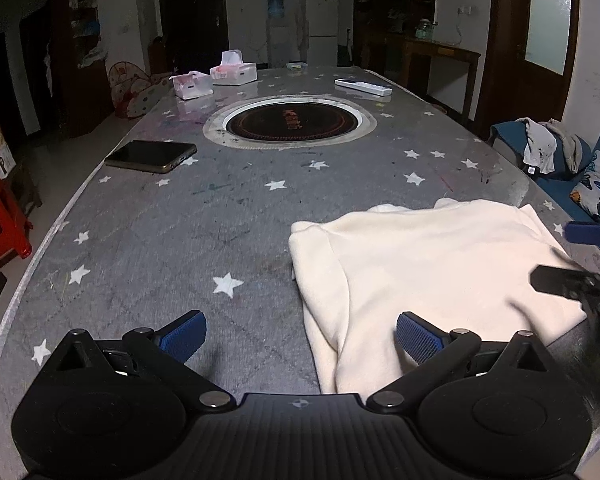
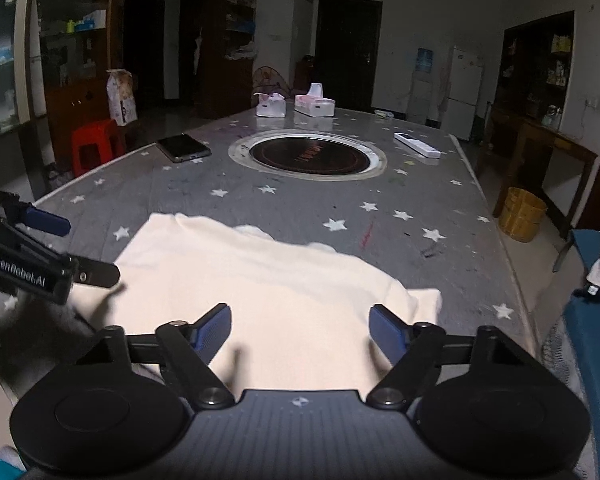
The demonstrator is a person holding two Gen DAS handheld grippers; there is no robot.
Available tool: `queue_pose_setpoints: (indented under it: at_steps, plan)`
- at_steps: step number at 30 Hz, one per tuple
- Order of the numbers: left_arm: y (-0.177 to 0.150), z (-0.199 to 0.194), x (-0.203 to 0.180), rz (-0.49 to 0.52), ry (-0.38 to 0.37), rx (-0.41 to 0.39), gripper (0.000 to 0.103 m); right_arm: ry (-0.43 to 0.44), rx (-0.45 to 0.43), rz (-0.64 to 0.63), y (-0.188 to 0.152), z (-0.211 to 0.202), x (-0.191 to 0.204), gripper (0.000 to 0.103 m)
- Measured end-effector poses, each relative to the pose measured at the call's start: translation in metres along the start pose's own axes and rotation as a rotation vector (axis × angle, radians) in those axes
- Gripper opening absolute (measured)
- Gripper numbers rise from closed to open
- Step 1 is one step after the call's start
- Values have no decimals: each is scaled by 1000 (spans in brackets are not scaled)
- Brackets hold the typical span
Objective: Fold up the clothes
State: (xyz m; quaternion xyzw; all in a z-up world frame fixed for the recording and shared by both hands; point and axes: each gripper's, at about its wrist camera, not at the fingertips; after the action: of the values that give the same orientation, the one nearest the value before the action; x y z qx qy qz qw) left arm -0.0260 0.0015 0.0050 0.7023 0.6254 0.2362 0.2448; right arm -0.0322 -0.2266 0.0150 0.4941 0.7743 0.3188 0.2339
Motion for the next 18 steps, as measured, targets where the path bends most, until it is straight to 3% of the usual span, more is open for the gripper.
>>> queue_pose_setpoints:
  at_steps: [5,18]
  plan:
    - [7,3,-1,7,-4,-1,103,55,23,36,15,18,-9,62]
    - [24,19,-6,37,-12,0,103,92,89,91,26,59,-23,53]
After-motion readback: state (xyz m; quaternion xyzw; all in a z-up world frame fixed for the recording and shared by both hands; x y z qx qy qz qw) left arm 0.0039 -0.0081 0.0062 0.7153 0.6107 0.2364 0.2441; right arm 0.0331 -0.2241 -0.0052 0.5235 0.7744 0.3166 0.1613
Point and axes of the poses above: each gripper's, at about its wrist camera, not at the fingertips, and z roughly the way its jaws point, x to its left, y to its top, and after that the axes turned 7 degrees about x, right-handed
